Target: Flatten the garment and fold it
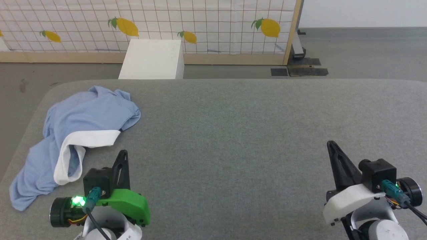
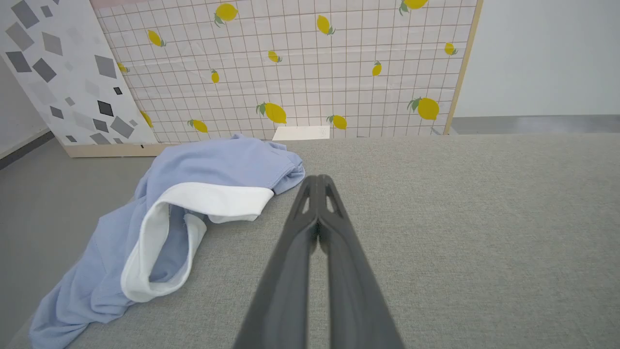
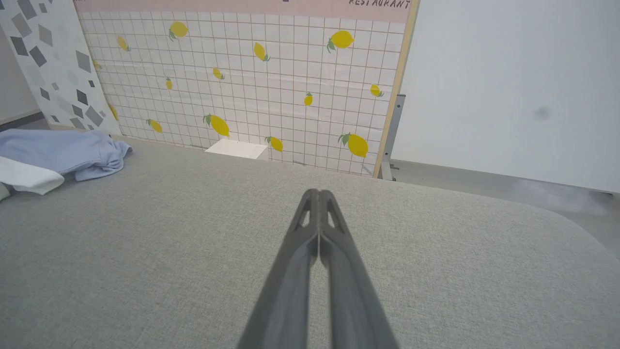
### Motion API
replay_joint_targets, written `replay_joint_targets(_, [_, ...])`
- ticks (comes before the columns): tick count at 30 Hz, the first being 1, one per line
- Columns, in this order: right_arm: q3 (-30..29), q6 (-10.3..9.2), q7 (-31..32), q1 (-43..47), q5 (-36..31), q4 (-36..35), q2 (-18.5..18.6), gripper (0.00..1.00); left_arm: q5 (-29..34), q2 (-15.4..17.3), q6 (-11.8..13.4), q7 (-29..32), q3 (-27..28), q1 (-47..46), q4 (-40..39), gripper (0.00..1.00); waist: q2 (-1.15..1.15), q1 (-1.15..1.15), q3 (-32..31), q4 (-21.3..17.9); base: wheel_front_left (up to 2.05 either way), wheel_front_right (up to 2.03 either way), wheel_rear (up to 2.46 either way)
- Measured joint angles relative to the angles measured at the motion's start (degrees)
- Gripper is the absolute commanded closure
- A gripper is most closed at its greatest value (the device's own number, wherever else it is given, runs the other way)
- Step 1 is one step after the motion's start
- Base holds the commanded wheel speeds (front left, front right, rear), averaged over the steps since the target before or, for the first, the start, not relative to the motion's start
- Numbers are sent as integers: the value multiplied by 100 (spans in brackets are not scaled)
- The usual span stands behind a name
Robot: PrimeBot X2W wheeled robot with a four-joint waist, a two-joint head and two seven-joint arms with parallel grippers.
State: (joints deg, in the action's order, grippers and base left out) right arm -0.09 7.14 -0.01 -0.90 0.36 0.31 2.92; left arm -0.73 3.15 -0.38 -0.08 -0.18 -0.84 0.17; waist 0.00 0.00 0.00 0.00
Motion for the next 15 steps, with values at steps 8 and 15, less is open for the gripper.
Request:
replay_joint_targets(8, [1,0,0,0,0,0,0,100,0,-1,0,1,0,0,0,100,0,0,0,0,0,0,0])
replay_joint_targets(15, [0,0,0,0,0,0,0,100,0,-1,0,0,-1,1,0,100,0,0,0,0,0,0,0])
